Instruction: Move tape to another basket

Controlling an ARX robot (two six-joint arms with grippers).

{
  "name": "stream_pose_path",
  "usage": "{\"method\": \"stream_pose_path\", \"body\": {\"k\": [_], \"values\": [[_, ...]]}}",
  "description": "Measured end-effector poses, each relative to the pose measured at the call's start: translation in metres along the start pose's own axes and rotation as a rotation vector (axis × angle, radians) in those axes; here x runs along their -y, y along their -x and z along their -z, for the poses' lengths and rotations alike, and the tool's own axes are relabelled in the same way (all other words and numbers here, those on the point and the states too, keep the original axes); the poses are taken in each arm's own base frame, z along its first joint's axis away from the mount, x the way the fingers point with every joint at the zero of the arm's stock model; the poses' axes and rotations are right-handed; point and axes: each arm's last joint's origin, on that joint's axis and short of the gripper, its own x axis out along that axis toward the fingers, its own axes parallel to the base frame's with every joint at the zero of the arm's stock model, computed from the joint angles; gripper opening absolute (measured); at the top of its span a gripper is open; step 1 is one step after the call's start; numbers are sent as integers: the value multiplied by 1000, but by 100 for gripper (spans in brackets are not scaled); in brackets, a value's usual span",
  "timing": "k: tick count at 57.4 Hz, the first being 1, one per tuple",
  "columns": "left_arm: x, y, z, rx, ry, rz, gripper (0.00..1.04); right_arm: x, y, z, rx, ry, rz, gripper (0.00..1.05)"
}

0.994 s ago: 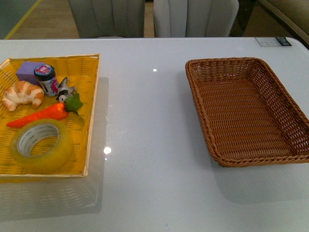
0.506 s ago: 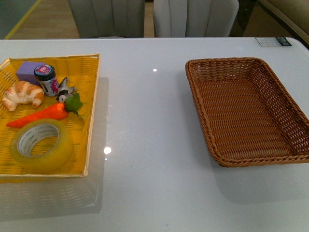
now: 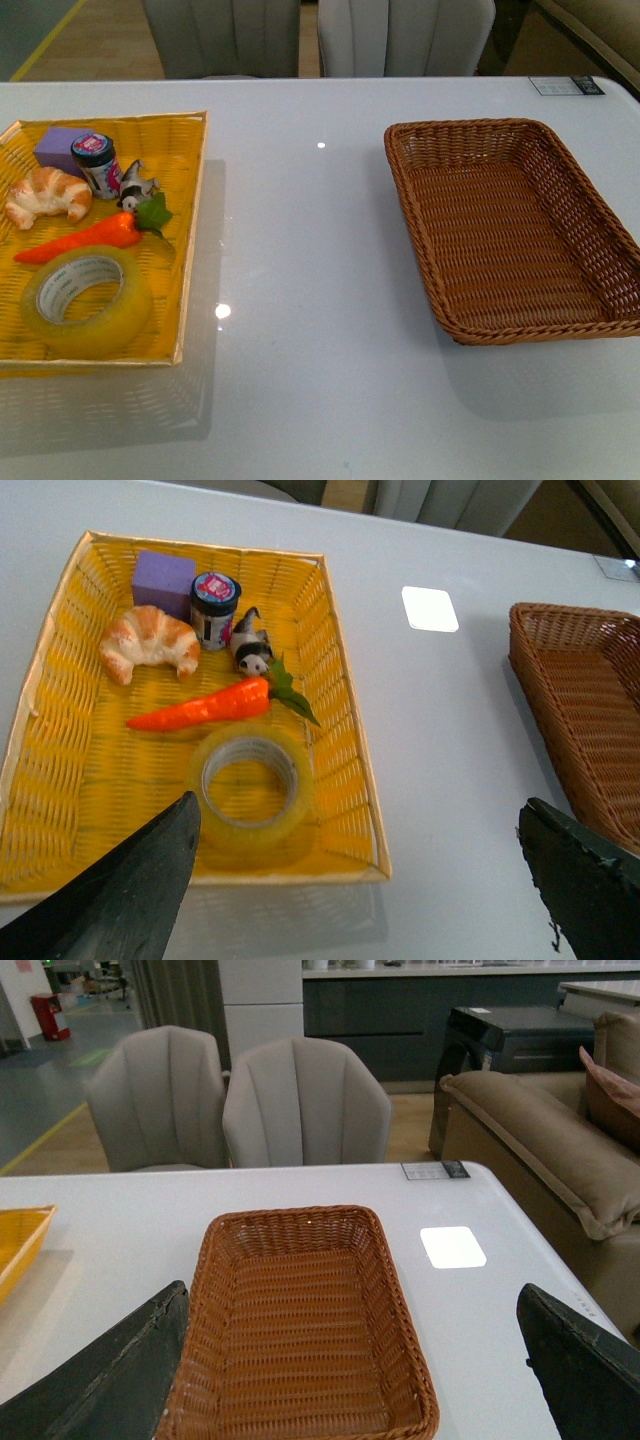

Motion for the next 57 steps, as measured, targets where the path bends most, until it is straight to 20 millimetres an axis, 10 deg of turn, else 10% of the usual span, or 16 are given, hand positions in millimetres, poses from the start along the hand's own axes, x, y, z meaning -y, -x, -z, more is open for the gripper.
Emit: {"method": "stream_pose_path", "body": {"k": [20, 57], "values": [[-43, -135, 12, -199, -60, -180, 96, 0, 0, 0, 0, 0, 0, 96], [-89, -210, 60, -417, -187, -222, 96, 0, 0, 0, 0, 0, 0, 96]]}}
